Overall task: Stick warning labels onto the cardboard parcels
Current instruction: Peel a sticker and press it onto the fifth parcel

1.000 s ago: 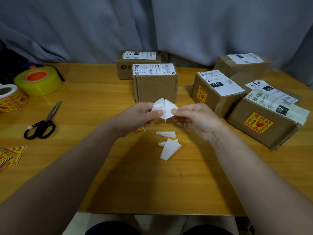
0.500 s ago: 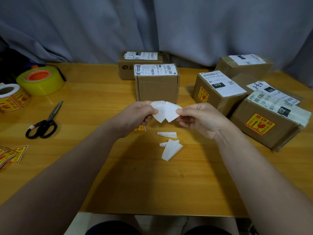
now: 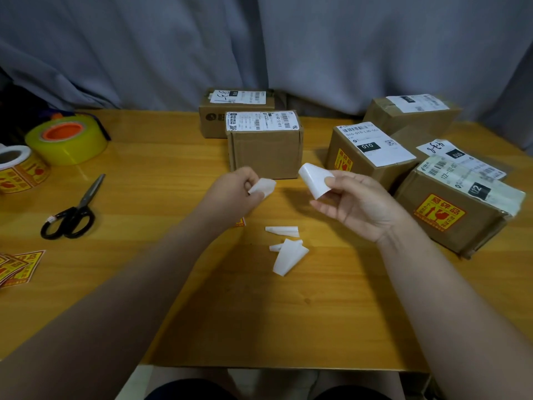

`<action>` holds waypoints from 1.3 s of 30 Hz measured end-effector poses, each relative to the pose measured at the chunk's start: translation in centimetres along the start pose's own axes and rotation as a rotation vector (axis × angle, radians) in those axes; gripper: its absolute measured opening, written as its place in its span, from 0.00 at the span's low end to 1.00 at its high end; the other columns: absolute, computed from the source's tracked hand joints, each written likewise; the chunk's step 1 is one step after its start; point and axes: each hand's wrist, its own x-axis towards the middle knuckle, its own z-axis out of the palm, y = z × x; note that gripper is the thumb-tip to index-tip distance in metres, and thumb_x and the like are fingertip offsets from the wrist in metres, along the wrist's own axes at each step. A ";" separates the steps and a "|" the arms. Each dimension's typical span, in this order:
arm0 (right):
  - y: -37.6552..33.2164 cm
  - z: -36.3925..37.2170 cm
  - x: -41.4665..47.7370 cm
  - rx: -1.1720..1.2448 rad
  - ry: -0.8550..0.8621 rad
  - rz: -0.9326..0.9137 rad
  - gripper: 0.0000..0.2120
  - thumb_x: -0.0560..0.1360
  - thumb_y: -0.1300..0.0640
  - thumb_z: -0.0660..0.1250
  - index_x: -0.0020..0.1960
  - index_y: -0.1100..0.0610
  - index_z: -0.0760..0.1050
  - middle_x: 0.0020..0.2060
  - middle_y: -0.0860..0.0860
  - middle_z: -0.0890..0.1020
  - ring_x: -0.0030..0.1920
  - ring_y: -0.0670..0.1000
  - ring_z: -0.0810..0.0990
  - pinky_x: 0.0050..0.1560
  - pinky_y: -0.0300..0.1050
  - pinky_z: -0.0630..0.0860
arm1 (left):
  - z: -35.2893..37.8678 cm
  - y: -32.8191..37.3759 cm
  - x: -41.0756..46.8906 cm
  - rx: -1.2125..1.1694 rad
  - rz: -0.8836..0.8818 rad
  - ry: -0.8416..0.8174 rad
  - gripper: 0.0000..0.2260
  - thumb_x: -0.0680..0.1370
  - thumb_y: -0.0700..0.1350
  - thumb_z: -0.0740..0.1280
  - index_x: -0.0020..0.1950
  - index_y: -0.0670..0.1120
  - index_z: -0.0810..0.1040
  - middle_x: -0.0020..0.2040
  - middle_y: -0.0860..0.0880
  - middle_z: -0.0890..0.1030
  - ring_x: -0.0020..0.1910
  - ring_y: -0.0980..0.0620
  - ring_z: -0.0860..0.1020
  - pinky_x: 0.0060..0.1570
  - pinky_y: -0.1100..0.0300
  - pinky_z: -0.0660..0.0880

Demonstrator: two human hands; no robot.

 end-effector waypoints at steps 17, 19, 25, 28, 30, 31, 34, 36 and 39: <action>2.5 2.8 0.2 -0.949 0.292 -0.787 0.11 0.75 0.63 0.64 0.56 0.57 0.79 0.49 0.50 0.83 0.49 0.42 0.79 0.50 0.35 0.73 | -0.8 4.2 -0.8 -0.463 -0.111 -0.031 0.16 0.77 0.57 0.63 0.45 0.45 0.80 0.43 0.49 0.82 0.40 0.57 0.77 0.41 0.62 0.72; 3.0 3.3 0.5 -1.201 0.348 -0.941 0.12 0.74 0.62 0.63 0.54 0.60 0.80 0.49 0.53 0.84 0.51 0.52 0.80 0.52 0.44 0.74 | -1.0 4.6 -0.6 -0.570 -0.178 -0.090 0.19 0.74 0.61 0.64 0.45 0.45 0.80 0.43 0.51 0.83 0.41 0.57 0.79 0.42 0.62 0.74; 3.7 4.4 0.6 -1.581 0.426 -1.234 0.13 0.70 0.57 0.61 0.49 0.59 0.81 0.44 0.50 0.84 0.46 0.54 0.80 0.51 0.44 0.66 | -0.3 4.8 -0.3 -0.773 -0.367 -0.092 0.13 0.72 0.57 0.69 0.42 0.47 0.82 0.37 0.53 0.83 0.40 0.57 0.80 0.42 0.63 0.75; 4.3 4.3 1.1 -1.663 0.432 -1.288 0.11 0.72 0.58 0.61 0.47 0.59 0.81 0.43 0.50 0.84 0.46 0.53 0.81 0.51 0.45 0.66 | 0.2 4.7 -0.4 -0.788 -0.409 -0.056 0.09 0.72 0.53 0.71 0.41 0.47 0.81 0.33 0.55 0.81 0.36 0.58 0.78 0.41 0.63 0.75; 4.9 4.0 1.5 -1.733 0.425 -1.292 0.10 0.73 0.59 0.62 0.48 0.59 0.81 0.44 0.50 0.84 0.48 0.53 0.81 0.53 0.46 0.66 | 0.5 4.5 -0.4 -0.796 -0.436 -0.031 0.08 0.72 0.51 0.71 0.39 0.47 0.81 0.31 0.55 0.81 0.34 0.58 0.78 0.40 0.64 0.74; 5.1 3.7 1.7 -1.768 0.427 -1.295 0.09 0.73 0.60 0.63 0.49 0.59 0.81 0.45 0.50 0.84 0.49 0.53 0.81 0.54 0.46 0.66 | 0.6 4.4 -0.4 -0.793 -0.447 -0.015 0.08 0.72 0.50 0.71 0.38 0.47 0.80 0.30 0.55 0.81 0.33 0.58 0.78 0.39 0.64 0.74; 5.5 3.2 2.1 -1.849 0.434 -1.289 0.09 0.73 0.60 0.65 0.51 0.59 0.81 0.48 0.51 0.84 0.51 0.53 0.81 0.58 0.47 0.65 | 0.8 4.2 -0.3 -0.784 -0.467 0.028 0.06 0.73 0.46 0.70 0.38 0.45 0.81 0.31 0.52 0.81 0.31 0.58 0.78 0.35 0.65 0.72; 5.7 3.1 2.2 -1.892 0.430 -1.284 0.10 0.73 0.60 0.64 0.52 0.60 0.81 0.49 0.52 0.84 0.51 0.53 0.81 0.59 0.49 0.64 | 1.0 4.2 -0.2 -0.773 -0.471 0.056 0.07 0.74 0.44 0.67 0.37 0.44 0.80 0.32 0.50 0.81 0.31 0.57 0.78 0.32 0.65 0.70; 5.8 3.1 2.2 -1.963 0.403 -1.277 0.13 0.74 0.61 0.60 0.52 0.61 0.81 0.49 0.53 0.84 0.51 0.54 0.81 0.59 0.51 0.64 | 1.2 3.8 0.1 -0.736 -0.495 0.096 0.09 0.75 0.41 0.63 0.36 0.44 0.79 0.29 0.50 0.80 0.29 0.57 0.78 0.29 0.66 0.69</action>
